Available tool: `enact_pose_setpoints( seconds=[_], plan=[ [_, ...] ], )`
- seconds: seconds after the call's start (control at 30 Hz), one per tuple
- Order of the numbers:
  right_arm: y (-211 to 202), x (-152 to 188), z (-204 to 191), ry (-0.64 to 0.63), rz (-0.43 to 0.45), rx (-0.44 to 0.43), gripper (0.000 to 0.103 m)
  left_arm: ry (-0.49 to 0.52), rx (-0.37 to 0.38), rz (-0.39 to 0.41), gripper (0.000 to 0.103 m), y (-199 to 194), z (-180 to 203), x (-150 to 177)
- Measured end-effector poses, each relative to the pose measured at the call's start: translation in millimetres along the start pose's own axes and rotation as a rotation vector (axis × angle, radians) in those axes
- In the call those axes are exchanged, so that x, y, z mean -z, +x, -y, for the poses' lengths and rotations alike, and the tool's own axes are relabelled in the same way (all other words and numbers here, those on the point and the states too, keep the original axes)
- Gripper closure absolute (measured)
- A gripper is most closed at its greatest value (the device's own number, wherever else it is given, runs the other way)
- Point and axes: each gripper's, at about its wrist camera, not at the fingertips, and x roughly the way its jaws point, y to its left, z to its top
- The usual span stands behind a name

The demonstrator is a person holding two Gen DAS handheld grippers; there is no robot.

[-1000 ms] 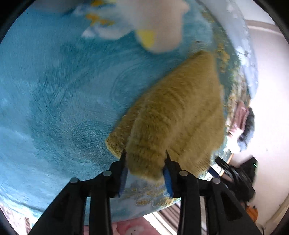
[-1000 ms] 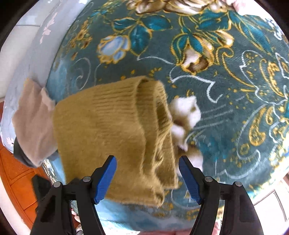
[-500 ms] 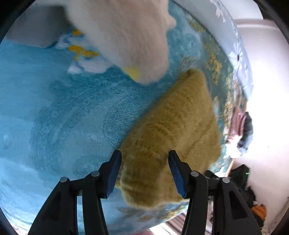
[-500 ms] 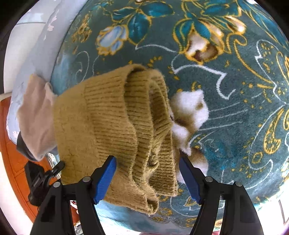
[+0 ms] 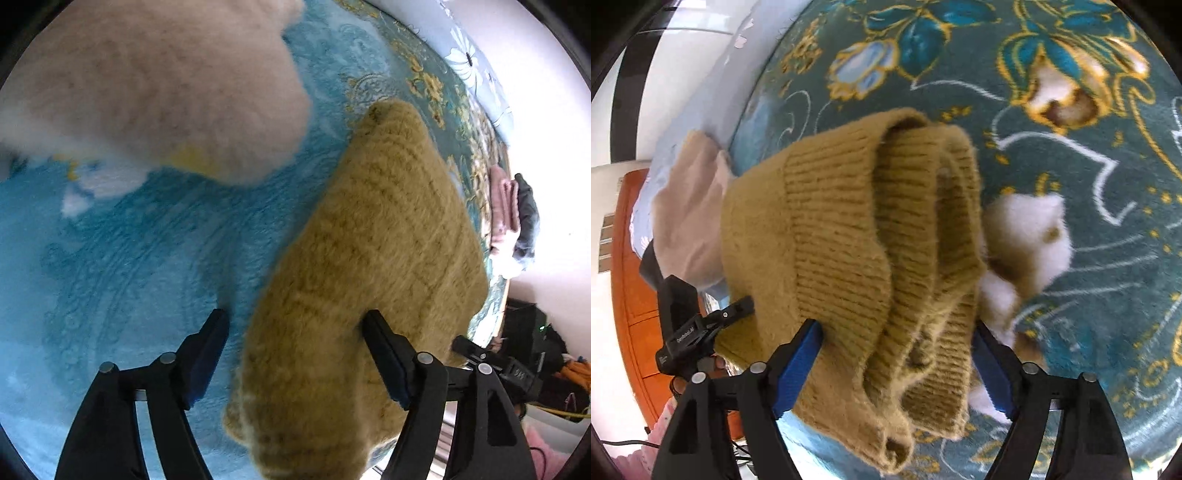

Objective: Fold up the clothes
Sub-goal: 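Grasp the sweater's folded edge with the right gripper while the left gripper holds its end, then lift the folded sweater with both grippers and carry it to the clothes stack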

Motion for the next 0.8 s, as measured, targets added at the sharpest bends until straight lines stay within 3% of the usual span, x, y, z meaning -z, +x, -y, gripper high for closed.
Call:
enact_pose_setpoints(
  seconds=[0.07,0.17,0.37,0.5,0.8],
  plan=[
    [-1.5,1.1,0.5,0.016,0.019,-0.012,0.018,-0.010,0.035,-0.006,0.028,2.3,2.4,0.0],
    [-5.0,3.7,0.8,0.041,0.040,-0.024,0.021,-0.005,0.011,-0.002,0.032,4.6,7.0,1.5],
    [-11.7,2.1,-1.2,0.091,0.032,0.003,0.052,0.020,-0.018,0.023,0.070,-9.8,16.7,11.8],
    [-23.6,1.5,-8.6,0.107,0.040,-0.005,0.067,0.042,-0.034,0.055,0.073,-23.7,30.8,24.3],
    [-68.2,6.7,-48.3,0.030,0.020,0.017,0.071,0.089,-0.045,0.086,0.075,-73.9,61.1,63.8]
  ],
)
